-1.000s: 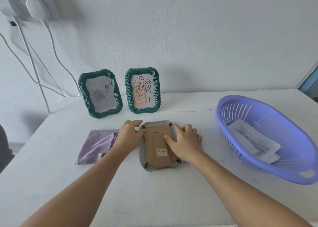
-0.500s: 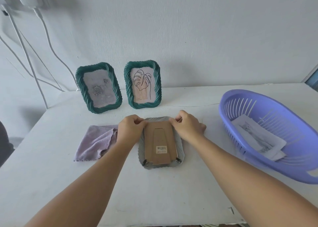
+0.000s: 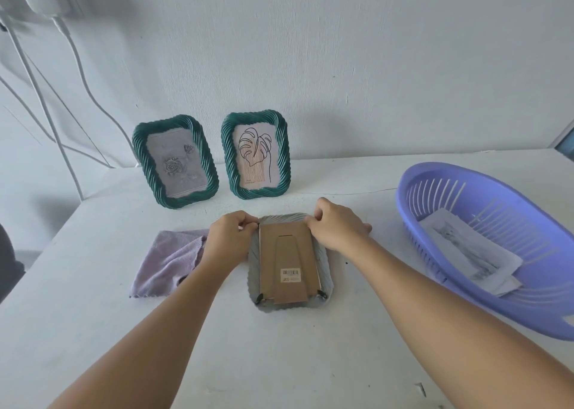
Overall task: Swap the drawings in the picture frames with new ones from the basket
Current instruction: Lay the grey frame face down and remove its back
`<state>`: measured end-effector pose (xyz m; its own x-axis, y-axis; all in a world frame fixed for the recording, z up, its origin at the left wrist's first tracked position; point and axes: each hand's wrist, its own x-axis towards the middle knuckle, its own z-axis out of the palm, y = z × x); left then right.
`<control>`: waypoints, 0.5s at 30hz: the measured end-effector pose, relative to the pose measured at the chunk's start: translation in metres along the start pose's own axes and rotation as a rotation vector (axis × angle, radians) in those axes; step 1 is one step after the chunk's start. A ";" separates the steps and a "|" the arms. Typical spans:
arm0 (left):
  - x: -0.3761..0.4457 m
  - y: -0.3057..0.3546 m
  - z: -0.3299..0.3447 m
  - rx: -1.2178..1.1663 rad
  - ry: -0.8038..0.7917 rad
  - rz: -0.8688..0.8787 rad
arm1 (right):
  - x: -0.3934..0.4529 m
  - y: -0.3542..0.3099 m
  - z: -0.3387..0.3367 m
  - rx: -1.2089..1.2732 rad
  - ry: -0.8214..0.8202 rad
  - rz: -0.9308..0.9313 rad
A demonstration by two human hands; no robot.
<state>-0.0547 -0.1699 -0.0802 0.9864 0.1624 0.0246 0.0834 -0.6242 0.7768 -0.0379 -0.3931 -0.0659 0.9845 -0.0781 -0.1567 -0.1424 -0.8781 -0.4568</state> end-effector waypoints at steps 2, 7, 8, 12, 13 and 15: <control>-0.001 0.000 0.000 -0.006 0.006 -0.002 | 0.001 -0.002 -0.004 -0.013 -0.038 -0.008; 0.000 -0.002 -0.001 -0.007 0.001 0.007 | 0.001 0.000 -0.012 -0.038 -0.062 -0.059; -0.001 -0.001 -0.001 -0.006 -0.001 0.007 | 0.000 0.001 -0.013 -0.042 -0.054 -0.074; -0.001 0.003 -0.005 -0.022 -0.034 -0.019 | -0.008 0.003 -0.015 -0.057 -0.026 -0.138; -0.002 0.004 -0.010 0.001 -0.063 -0.010 | -0.012 0.005 -0.016 -0.057 -0.015 -0.162; -0.007 0.005 -0.022 0.128 -0.134 0.041 | -0.022 0.009 -0.018 -0.051 0.014 -0.221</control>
<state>-0.0643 -0.1572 -0.0625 0.9987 0.0368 -0.0361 0.0515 -0.7216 0.6904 -0.0593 -0.4081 -0.0505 0.9926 0.1123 -0.0456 0.0816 -0.8975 -0.4335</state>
